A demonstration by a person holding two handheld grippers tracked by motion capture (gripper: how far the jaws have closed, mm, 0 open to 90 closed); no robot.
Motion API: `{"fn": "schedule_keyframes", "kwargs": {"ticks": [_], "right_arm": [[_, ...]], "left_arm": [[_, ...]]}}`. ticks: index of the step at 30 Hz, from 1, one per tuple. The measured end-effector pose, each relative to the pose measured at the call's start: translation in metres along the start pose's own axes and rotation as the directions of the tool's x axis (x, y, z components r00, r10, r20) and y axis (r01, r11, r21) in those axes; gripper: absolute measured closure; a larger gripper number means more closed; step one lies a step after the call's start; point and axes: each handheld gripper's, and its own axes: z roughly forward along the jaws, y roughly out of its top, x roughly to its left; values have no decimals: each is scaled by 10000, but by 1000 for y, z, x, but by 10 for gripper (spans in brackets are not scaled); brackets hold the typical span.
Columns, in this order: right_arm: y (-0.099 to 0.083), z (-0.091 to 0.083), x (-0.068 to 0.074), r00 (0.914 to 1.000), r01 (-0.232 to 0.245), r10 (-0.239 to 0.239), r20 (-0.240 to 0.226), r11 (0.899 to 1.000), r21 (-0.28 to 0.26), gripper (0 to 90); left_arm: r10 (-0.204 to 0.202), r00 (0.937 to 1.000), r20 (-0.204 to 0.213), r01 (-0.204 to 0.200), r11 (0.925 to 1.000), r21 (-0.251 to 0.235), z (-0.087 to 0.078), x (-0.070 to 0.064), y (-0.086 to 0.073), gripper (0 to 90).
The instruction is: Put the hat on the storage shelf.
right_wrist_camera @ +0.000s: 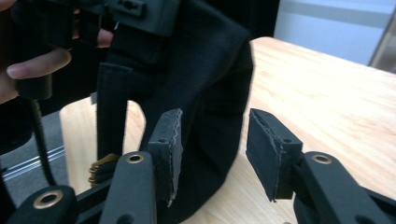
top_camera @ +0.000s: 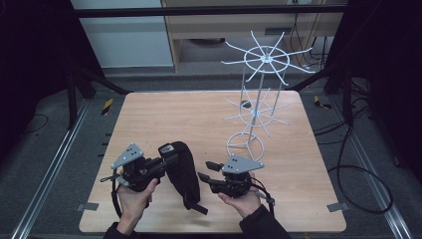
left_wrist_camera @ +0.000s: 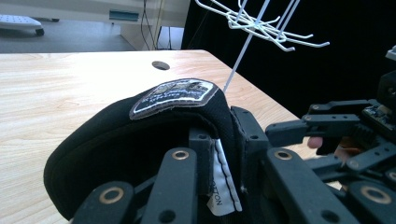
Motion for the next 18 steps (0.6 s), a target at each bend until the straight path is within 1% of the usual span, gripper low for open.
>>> {"fn": "schedule_keyframes", "kwargs": {"ticks": [2, 5, 7, 8, 10, 12, 14, 16, 17, 18], "right_arm": [[-1, 3, 2, 9999, -43, 44, -116, 10000, 23, 549], [-4, 8, 2, 9992, -247, 249, -309, 9997, 71, 550], [-6, 14, 1, 9976, -435, 442, -525, 9989, 149, 572], [-6, 14, 1, 9976, -435, 442, -525, 9989, 149, 572], [-7, 16, 0, 9961, -542, 556, -686, 9983, 214, 618], [-9, 18, -2, 9926, -760, 779, -934, 9968, 236, 707], [-10, 19, -3, 9902, -841, 869, -1089, 9960, 301, 774], [-11, 20, -4, 9905, -756, 795, -1123, 9964, 386, 855], [-10, 19, -4, 9899, -682, 732, -1218, 9967, 445, 885], [-10, 19, -4, 9899, -682, 732, -1218, 9967, 445, 885]], "left_arm": [[29, 10000, 52, -29, 10000, -7, 0, -1, 0, 792], [86, 9999, 109, -86, 10000, 13, 1, -2, 0, 793], [109, 9998, 147, -109, 9999, 8, 2, -4, 0, 794], [139, 9998, 167, -139, 9999, 27, 2, -4, 0, 794], [176, 9997, 189, -176, 9998, 22, 3, -5, 0, 795], [217, 9995, 223, -218, 9998, 28, 3, -5, 0, 795], [256, 9993, 258, -257, 9997, 40, 3, -6, 0, 795], [307, 9991, 280, -307, 9995, 11, 3, -7, 0, 796], [346, 9989, 310, -347, 9994, 16, 3, -7, 0, 796], [383, 9988, 317, -383, 9993, 0, 3, -8, 1, 796]]}}
